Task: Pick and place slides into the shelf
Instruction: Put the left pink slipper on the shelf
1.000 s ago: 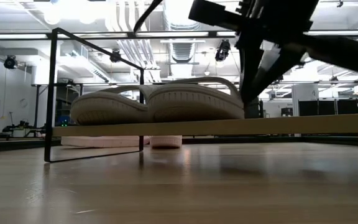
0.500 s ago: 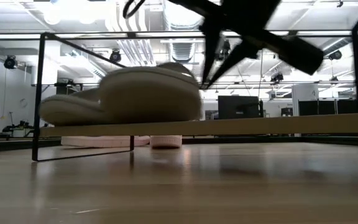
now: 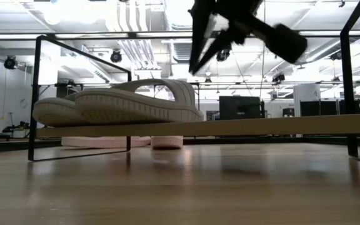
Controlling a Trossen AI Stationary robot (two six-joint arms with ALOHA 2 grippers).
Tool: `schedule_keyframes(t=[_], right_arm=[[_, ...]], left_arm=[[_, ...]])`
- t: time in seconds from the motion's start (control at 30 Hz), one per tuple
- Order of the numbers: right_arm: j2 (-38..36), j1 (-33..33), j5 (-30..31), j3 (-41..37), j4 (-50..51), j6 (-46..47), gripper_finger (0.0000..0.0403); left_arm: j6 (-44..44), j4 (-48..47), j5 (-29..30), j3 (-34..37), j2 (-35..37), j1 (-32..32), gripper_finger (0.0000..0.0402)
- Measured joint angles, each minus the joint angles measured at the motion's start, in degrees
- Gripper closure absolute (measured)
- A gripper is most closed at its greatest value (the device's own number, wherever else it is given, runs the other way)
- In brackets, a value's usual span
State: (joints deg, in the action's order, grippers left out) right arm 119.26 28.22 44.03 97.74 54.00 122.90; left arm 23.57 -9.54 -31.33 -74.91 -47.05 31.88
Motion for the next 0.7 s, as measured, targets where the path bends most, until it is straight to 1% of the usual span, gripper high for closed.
schedule_keyframes(t=[0.03, 0.13, 0.23, 0.3, 0.37, 0.43, 0.5, 0.6, 0.63, 0.67, 0.7], right_arm=[[0.0, 0.07, 1.58, 0.59, 0.4, -0.85, 0.0395], [0.0, 0.88, 10.71, 2.9, 0.51, -6.08, 0.0395], [-0.39, 1.5, 18.43, 6.41, 0.48, -11.94, 0.0395], [-0.88, 1.9, 21.64, 9.91, 0.19, -19.07, 0.0395], [-1.67, 1.93, 21.7, 14.38, -1.09, -30.31, 0.0395], [-2.42, 1.7, 17.04, 19.6, -5.59, -47.14, 0.0395], [-2.69, 0.91, 8.21, 24.65, -13.05, -66.65, 0.0395], [-2.69, -0.38, -6.38, 30.59, -24.31, -91.49, 0.0395], [-2.69, -0.72, -9.66, 32.14, -26.66, -97.56, 0.0395], [-2.69, -1.0, -11.58, 33.65, -27.58, -102.48, 0.0395], [-2.69, -1.21, -12.05, 35.18, -27.27, -106.36, 0.0395]], left_arm=[[0.01, 0.03, -0.05, 0.0, 0.03, -0.02, 0.013], [0.0, 0.03, -0.07, 0.0, 0.1, 0.0, 0.013], [0.01, 0.01, -0.07, 0.0, 0.18, -0.02, 0.013], [0.01, 0.02, -0.05, 0.0, 0.24, 0.0, 0.013], [0.01, 0.0, -0.04, 0.0, 0.22, -0.01, 0.013], [-0.01, 0.0, -0.04, 0.0, 0.22, -0.01, 0.013], [-0.01, 0.01, -0.03, 0.0, 0.22, -0.01, 0.013], [-0.01, 0.07, -0.02, 0.0, 0.0, 0.0, 0.013], [-0.01, 0.07, -0.02, 0.0, -0.1, 0.0, 0.013], [-0.01, 0.07, -0.02, 0.0, -0.15, -0.02, 0.013], [-0.01, 0.03, 0.0, 0.0, -0.21, 0.0, 0.013]])
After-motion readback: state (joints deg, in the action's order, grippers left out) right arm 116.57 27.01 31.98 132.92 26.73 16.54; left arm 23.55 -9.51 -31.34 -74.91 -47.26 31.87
